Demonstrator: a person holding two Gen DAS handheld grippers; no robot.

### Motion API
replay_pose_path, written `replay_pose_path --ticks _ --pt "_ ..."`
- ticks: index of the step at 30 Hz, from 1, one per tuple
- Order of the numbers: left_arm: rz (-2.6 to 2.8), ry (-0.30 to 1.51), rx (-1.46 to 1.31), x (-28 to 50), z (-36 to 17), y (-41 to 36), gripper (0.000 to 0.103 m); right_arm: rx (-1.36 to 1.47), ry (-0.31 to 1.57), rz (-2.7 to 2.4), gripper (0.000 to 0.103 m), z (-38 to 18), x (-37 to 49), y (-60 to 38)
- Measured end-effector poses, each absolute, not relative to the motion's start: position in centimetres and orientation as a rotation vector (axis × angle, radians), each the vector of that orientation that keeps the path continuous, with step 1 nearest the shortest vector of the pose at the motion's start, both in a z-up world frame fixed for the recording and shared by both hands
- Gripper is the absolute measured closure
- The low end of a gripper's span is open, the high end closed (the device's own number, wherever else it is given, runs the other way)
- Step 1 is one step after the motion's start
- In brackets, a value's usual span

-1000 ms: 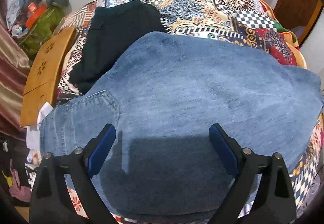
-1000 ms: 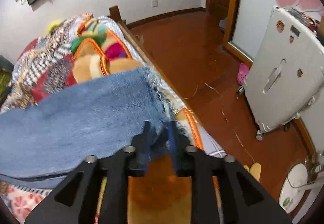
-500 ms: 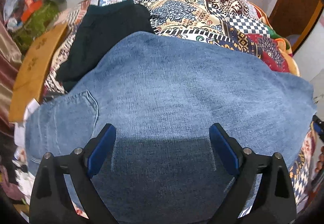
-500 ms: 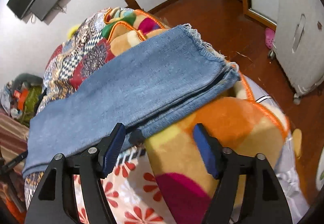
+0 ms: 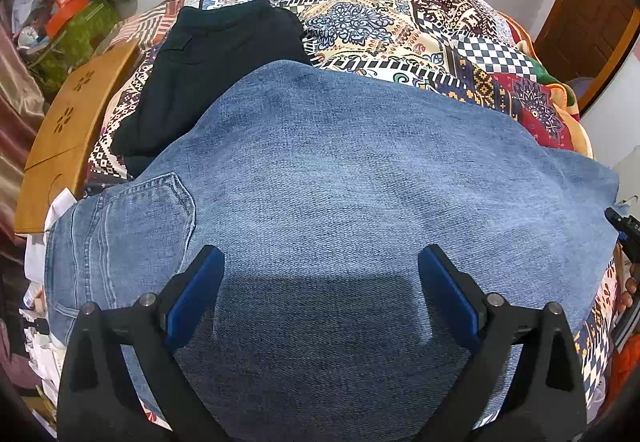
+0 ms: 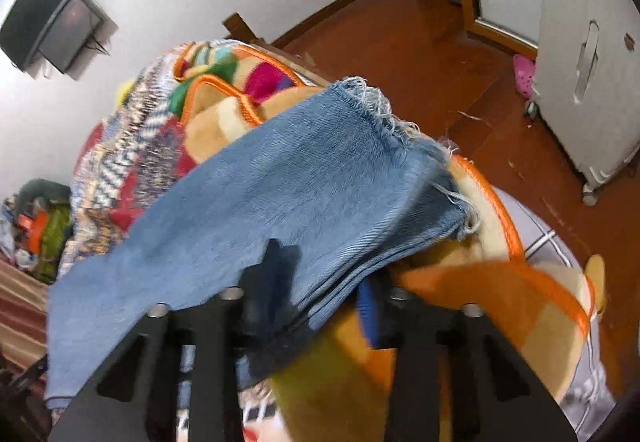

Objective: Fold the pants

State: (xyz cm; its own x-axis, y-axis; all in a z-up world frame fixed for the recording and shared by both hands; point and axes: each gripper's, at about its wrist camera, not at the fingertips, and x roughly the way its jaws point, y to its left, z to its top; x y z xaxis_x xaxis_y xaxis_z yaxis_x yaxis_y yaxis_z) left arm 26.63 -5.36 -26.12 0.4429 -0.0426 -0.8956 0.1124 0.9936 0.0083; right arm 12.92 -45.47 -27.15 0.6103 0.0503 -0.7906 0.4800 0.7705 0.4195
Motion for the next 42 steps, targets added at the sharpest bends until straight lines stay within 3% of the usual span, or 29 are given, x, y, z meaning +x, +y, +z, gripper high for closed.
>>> replay_pose_path --ticks 1,6,19,27,34,42 --pt "-0.095 1.108 0.07 26.7 -26.1 -5.4 0.003 0.65 0.887 -0.274 0.086 -26.9 12.9 -45.5" --pt "-0.097 1.112 0.071 26.4 -25.8 -5.3 0.003 0.556 0.815 -0.262 0.093 -23.6 12.5 -44.6" --pt "-0.136 1.004 0.019 24.6 -22.4 -2.9 0.004 0.38 0.554 -0.043 0.096 -9.7 14.1 -36.3" --pt "-0.126 0.932 -0.067 23.2 -20.4 1.7 0.004 0.265 0.505 0.171 0.096 -4.9 15.7 -26.7" --pt "-0.067 0.921 -0.095 21.7 -20.7 5.3 0.004 0.204 0.613 0.367 0.096 -7.7 18.1 -18.3" --pt "-0.029 0.956 -0.112 20.7 -22.0 7.1 0.004 0.05 0.963 0.555 0.095 -18.7 18.3 -10.7"
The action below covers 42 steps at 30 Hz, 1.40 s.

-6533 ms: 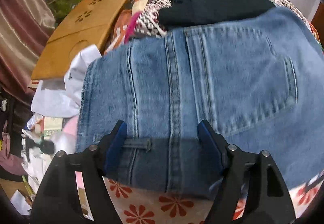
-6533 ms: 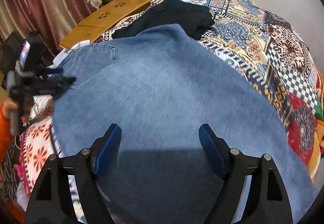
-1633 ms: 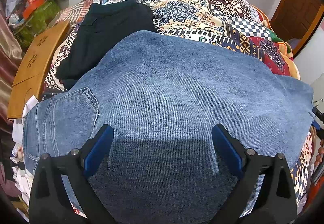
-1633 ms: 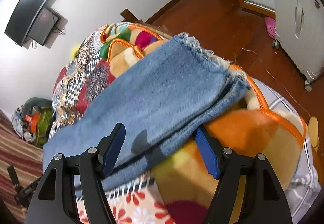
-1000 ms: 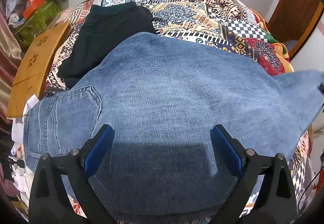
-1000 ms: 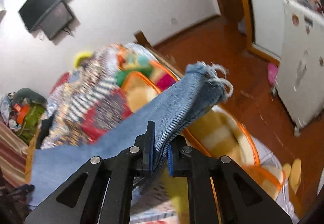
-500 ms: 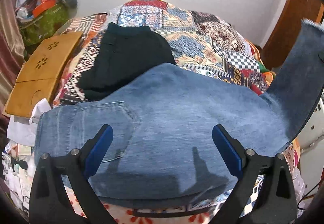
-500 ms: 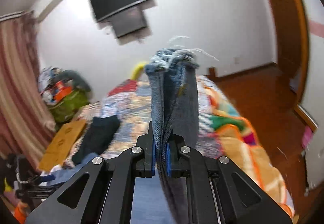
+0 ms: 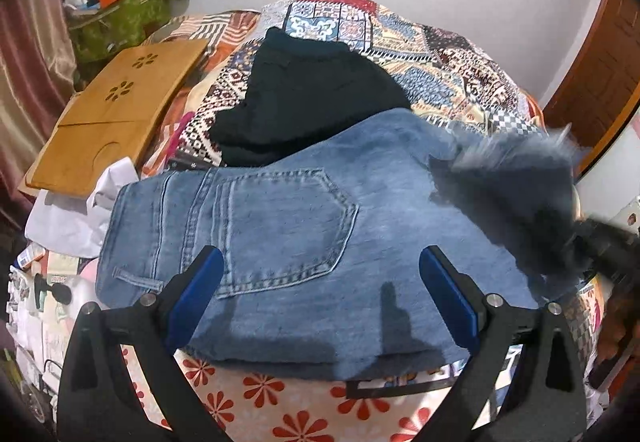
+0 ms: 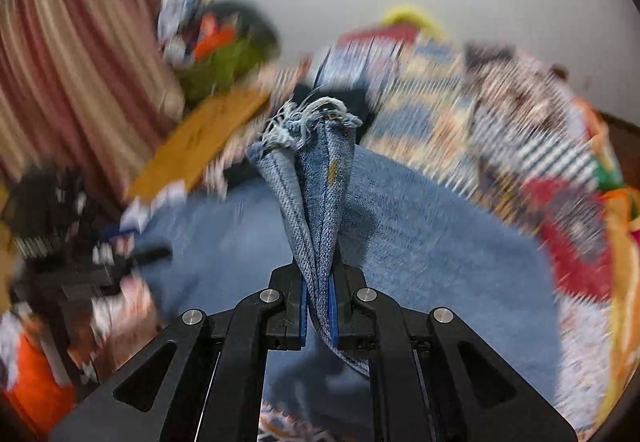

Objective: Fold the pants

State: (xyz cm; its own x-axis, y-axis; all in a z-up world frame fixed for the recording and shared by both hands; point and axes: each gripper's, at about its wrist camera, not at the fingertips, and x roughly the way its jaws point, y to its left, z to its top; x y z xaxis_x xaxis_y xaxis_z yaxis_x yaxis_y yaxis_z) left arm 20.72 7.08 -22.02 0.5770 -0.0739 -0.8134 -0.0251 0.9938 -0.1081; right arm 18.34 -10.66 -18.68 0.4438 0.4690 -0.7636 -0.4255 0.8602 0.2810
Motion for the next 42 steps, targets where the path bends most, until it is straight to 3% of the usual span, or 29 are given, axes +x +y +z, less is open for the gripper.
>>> replay_pose_path --ticks 5,10,16,22,32,42 --pt "-0.018 0.959 -0.071 20.8 -22.1 6.5 0.004 0.042 1.018 0.585 0.088 -19.9 18.8 -10.7" --pt "-0.04 0.914 -0.045 21.9 -19.8 5.1 0.004 0.081 1.038 0.651 0.063 -18.3 19.0 -11.9" --pt "-0.119 0.857 0.004 24.3 -16.8 1.6 0.004 0.047 0.927 0.609 0.054 -15.0 16.8 -14.1" --pt "-0.194 0.887 0.089 27.8 -17.5 -3.5 0.004 0.069 0.878 0.479 0.045 -14.0 18.7 -19.2" --pt "-0.151 1.032 0.335 31.1 -25.1 -9.0 0.003 0.103 1.105 0.42 0.044 -21.8 21.8 -21.7" --pt "-0.125 0.975 0.377 28.5 -25.2 -8.9 0.003 0.115 1.051 0.407 0.043 -21.7 18.9 -22.9"
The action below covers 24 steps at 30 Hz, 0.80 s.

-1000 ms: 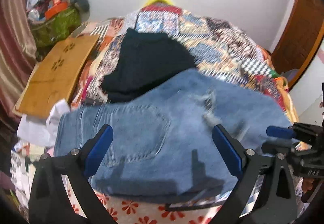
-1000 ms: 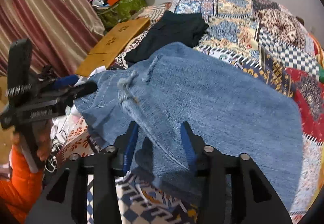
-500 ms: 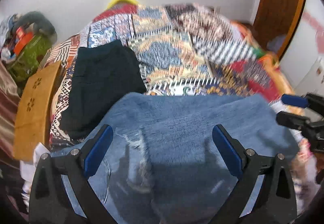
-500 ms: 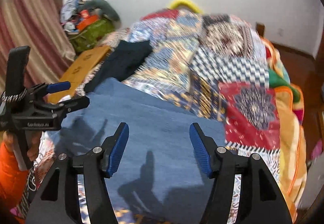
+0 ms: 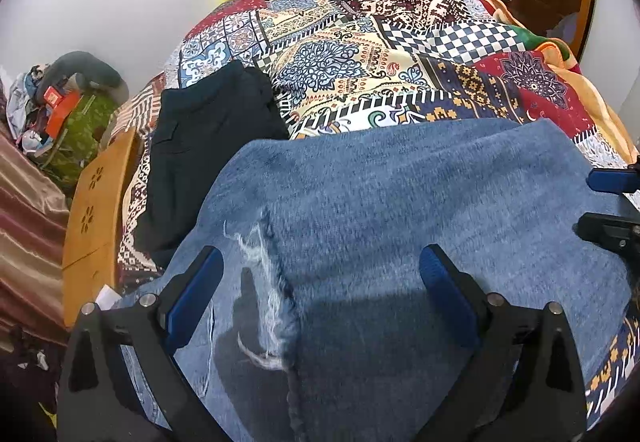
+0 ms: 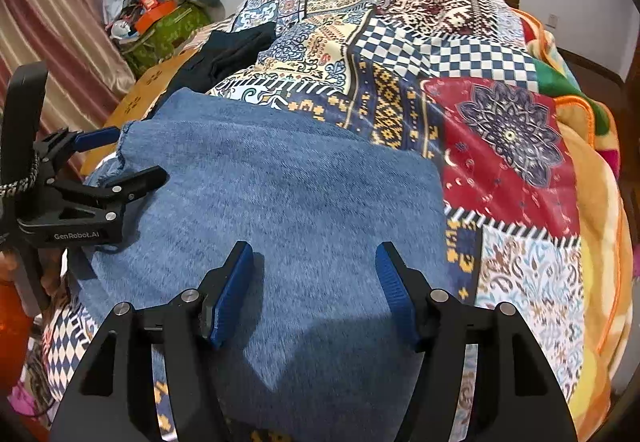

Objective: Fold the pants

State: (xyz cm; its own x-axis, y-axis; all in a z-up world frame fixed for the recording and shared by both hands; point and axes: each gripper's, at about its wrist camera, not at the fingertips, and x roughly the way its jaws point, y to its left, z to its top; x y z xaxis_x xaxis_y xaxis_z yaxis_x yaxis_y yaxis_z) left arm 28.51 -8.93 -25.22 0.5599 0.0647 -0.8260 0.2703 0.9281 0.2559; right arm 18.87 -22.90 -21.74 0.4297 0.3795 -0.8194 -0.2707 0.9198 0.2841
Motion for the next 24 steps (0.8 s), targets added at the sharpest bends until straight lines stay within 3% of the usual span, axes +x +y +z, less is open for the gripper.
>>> replay_pose_path --ticks 15,24 --pt "-0.102 0.965 0.268 23.9 -24.7 -5.3 0.0 0.065 1.008 0.324 0.042 -20.3 15.5 -23.1" --pt "0.005 0.883 0.11 21.6 -21.0 0.6 0.001 0.008 0.912 0.368 0.042 -16.6 15.8 -20.4"
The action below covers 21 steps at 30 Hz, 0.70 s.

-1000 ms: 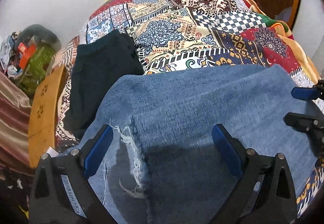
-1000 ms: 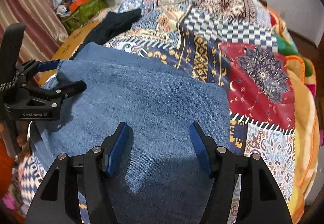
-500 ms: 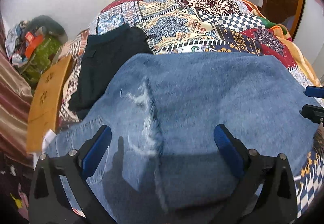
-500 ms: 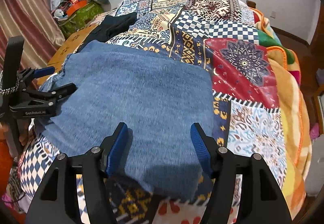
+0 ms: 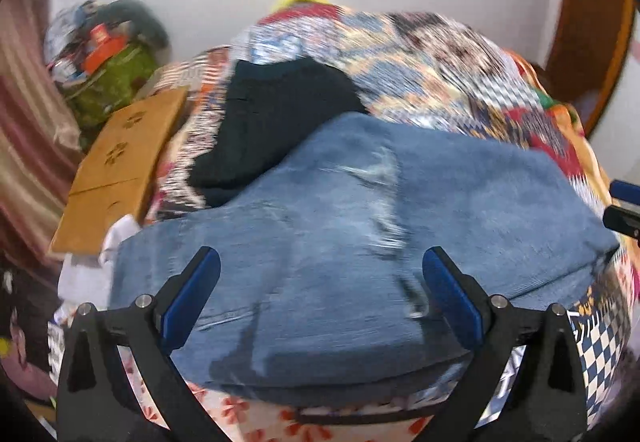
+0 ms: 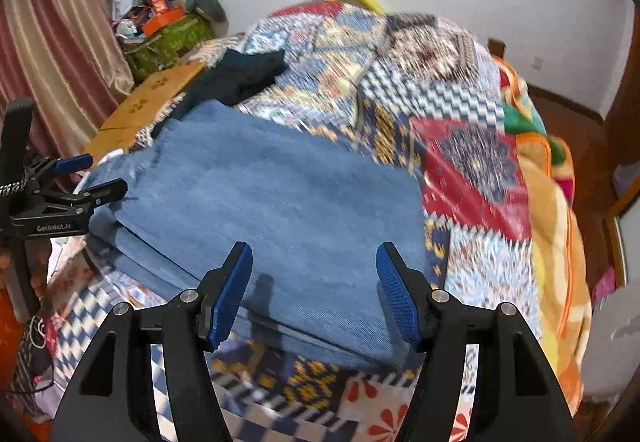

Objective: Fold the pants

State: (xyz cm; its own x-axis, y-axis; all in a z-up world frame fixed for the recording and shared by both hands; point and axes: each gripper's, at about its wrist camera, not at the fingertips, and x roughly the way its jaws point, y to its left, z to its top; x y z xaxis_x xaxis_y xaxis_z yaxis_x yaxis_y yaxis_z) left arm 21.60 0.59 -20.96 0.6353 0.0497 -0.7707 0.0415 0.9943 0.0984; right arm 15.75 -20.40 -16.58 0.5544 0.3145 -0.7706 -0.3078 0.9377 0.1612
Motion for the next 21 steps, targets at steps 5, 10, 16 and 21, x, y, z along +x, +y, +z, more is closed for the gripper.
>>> replay_pose_path --ticks 5,10,16,21 --pt "0.092 0.853 0.008 20.4 -19.4 6.3 0.001 -0.034 0.844 0.425 0.039 -14.8 16.5 -16.9" --pt "0.196 0.881 -0.12 18.7 -20.0 13.4 0.001 -0.057 0.845 0.477 0.039 -15.1 17.9 -13.3" --pt "0.297 1.007 -0.268 17.3 -24.2 19.8 0.001 -0.117 0.944 0.444 0.039 -18.8 19.8 -10.1" --pt "0.233 1.125 -0.465 17.0 -28.2 22.2 0.001 -0.098 1.024 0.436 0.038 -20.9 20.4 -9.9"
